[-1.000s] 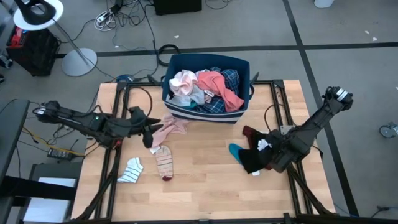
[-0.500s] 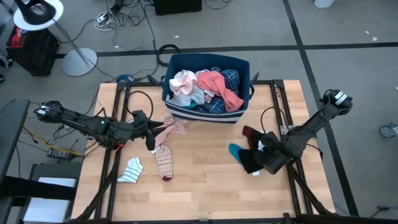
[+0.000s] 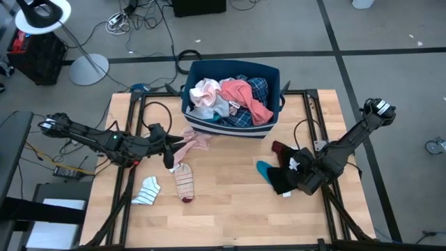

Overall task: Sort clothes
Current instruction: Put the right striped white sock into the blue bin

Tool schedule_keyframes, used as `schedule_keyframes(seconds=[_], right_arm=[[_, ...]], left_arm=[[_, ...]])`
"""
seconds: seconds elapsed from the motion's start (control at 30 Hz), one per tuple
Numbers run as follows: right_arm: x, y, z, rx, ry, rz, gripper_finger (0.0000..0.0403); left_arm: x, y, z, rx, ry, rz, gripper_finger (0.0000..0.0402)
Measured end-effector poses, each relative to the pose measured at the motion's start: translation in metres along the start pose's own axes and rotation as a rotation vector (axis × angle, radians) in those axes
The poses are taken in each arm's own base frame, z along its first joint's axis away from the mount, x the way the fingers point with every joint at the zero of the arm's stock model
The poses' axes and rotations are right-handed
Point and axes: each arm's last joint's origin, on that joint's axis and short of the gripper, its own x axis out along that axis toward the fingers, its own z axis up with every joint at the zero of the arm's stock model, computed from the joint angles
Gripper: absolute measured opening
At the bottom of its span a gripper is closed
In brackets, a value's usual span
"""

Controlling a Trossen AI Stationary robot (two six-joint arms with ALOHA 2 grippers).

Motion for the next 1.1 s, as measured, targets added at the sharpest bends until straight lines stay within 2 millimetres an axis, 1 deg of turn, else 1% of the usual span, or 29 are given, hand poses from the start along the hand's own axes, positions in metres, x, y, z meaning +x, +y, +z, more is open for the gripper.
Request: schedule_keyframes(seconds=[0.2,0.3,0.4,0.53,0.6,0.7,0.73,0.77,0.83,0.9,1.1], right_arm=[[-0.039,-0.002,0.017,-0.022,-0.072,-0.016,0.0001],[-0.051,-0.002,0.020,-0.036,-0.062,-0.021,0.0001],[-0.049,-0.002,0.020,-0.049,-0.059,-0.025,0.0006],[-0.037,-0.004,0.015,-0.031,-0.048,-0.039,0.0025],[-0.028,-0.007,0.012,-0.033,-0.062,-0.054,0.0040],[-0.008,-0.017,0.005,-0.008,-0.073,-0.086,0.0063],[-0.007,-0.017,0.004,-0.011,-0.064,-0.078,0.0070],[-0.008,-0.017,0.004,-0.012,-0.057,-0.078,0.0075],[-0.013,-0.023,0.006,-0.021,-0.063,-0.070,0.0081],[-0.020,-0.028,0.010,-0.008,-0.064,-0.015,0.0082],[-0.038,-0.051,0.024,0.014,0.012,0.176,0.0062]], left_arm=[[0.000,0.000,0.000,0.009,0.000,0.000,0.0133],[0.000,0.000,0.000,0.010,0.001,0.000,0.0133],[0.000,0.000,0.000,0.011,0.001,0.001,0.0133],[0.001,0.000,-0.002,0.023,0.016,0.010,0.0133],[0.002,0.000,-0.002,0.022,0.015,0.009,0.0133],[0.003,-0.001,-0.003,0.027,0.027,0.005,0.0133],[0.004,-0.001,-0.004,0.028,0.029,0.004,0.0133],[0.004,-0.001,-0.003,0.026,0.027,0.002,0.0133],[0.004,-0.002,-0.004,0.028,0.032,-0.006,0.0133],[0.004,-0.003,-0.004,0.029,0.033,-0.011,0.0133],[0.003,-0.005,-0.004,0.025,0.029,-0.024,0.0133]])
